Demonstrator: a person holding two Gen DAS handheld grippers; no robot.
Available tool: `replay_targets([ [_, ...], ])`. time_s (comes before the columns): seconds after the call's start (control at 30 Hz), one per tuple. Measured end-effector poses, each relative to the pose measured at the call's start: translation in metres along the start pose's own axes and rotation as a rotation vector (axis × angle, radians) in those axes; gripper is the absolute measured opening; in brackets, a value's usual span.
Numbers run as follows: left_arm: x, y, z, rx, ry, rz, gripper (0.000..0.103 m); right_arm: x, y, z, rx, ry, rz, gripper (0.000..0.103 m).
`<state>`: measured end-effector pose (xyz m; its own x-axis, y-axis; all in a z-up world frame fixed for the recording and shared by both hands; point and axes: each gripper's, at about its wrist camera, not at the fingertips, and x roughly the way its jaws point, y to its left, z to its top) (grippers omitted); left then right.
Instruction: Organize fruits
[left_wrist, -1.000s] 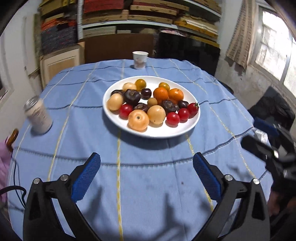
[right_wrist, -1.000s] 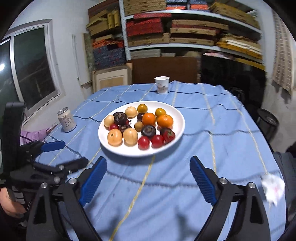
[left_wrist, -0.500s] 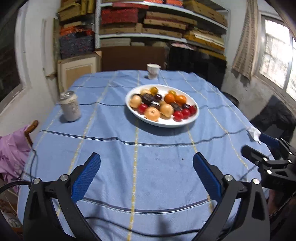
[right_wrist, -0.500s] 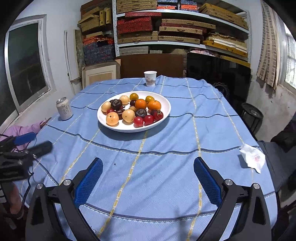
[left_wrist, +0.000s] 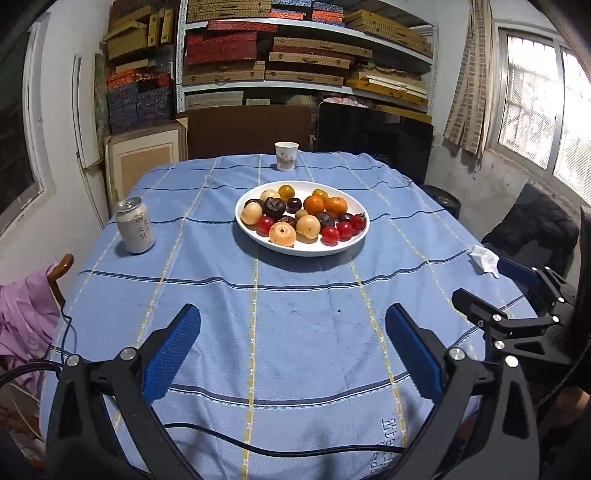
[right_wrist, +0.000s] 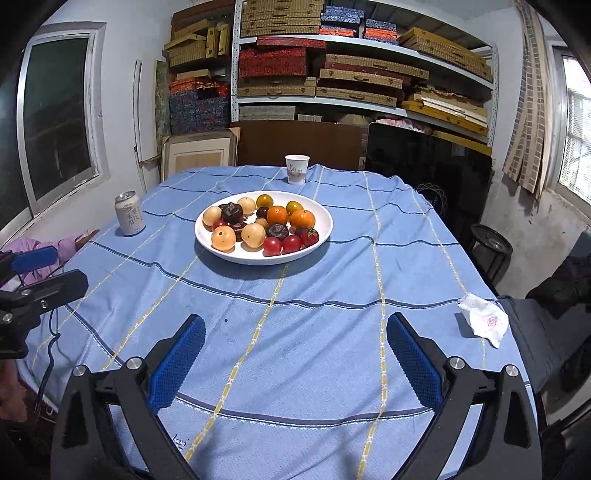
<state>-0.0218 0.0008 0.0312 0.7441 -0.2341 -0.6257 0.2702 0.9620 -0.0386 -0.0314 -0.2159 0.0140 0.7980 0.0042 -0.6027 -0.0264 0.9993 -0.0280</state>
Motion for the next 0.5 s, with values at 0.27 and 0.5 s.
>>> replay_targets([
  [0.27, 0.01, -0.001, 0.001, -0.02, 0.048, 0.018, 0.098, 0.001, -0.006, -0.001, 0.015, -0.006, -0.009, 0.099],
  [0.5, 0.013, -0.004, 0.001, -0.003, 0.026, 0.098, 0.098, 0.004, -0.012, -0.003, 0.032, 0.006, -0.013, 0.099],
])
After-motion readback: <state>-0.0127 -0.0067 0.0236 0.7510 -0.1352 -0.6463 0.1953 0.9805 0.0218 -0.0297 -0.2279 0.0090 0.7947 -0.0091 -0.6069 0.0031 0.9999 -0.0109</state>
